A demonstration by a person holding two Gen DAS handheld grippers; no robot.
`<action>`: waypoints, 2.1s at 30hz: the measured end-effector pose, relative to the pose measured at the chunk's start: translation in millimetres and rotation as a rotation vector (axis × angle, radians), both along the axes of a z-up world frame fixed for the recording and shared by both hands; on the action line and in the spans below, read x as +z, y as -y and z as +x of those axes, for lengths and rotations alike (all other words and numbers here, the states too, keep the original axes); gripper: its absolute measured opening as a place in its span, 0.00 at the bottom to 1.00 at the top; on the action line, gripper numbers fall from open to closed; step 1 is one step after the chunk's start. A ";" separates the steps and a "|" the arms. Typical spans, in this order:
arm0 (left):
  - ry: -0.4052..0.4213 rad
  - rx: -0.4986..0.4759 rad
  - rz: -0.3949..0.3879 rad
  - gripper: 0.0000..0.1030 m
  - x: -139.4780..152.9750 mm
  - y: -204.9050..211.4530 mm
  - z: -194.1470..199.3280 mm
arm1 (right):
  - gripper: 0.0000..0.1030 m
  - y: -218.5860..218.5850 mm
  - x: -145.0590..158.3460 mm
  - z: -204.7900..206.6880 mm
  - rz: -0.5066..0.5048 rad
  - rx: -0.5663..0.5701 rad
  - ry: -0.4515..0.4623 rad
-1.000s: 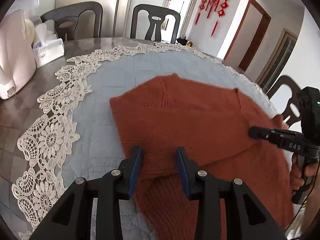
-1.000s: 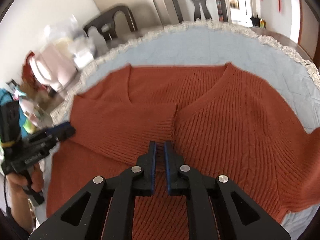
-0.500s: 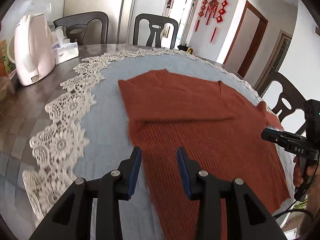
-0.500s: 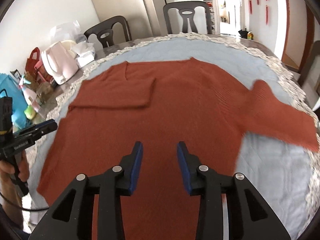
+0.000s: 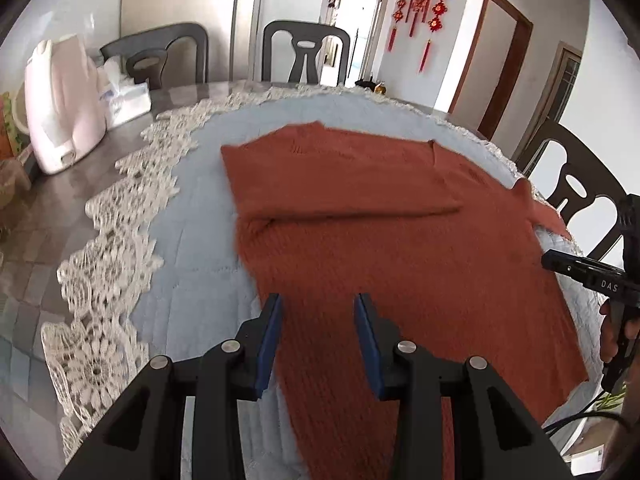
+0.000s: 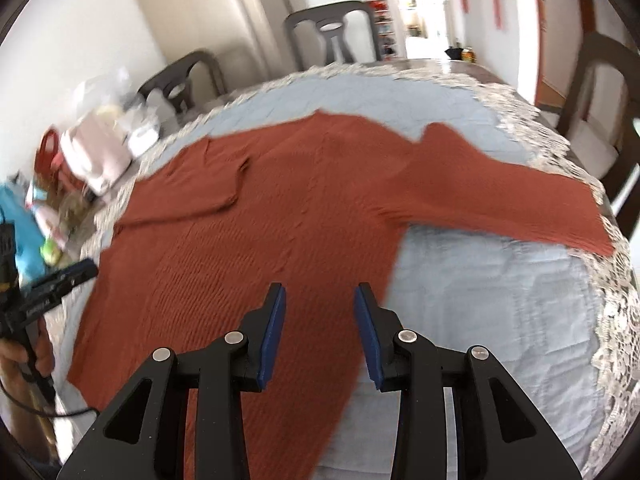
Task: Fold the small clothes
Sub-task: 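Reach the right gripper to the other sleeve cuff and grasp it, then fold the held sleeve across the sweater body with the right gripper and release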
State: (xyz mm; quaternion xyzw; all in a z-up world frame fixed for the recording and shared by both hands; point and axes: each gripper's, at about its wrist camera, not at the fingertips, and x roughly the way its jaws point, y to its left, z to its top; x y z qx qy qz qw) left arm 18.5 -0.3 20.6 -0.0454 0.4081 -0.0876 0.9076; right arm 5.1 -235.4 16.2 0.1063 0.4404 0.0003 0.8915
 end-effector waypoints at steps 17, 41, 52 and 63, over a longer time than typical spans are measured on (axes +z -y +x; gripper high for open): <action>-0.037 -0.057 -0.005 0.45 -12.1 42.9 50.9 | 0.45 140.8 -2.3 -17.1 0.260 -0.493 0.056; -0.040 -0.079 -0.032 0.59 -18.7 43.0 49.7 | 0.06 38.0 45.1 72.1 0.223 -0.137 0.170; -0.041 -0.078 -0.057 0.59 -18.5 40.5 48.7 | 0.21 -68.6 -20.9 99.1 0.158 0.166 -0.035; -0.006 -0.120 -0.170 0.59 4.2 39.9 51.6 | 0.34 -47.8 -7.1 45.0 0.114 0.185 0.006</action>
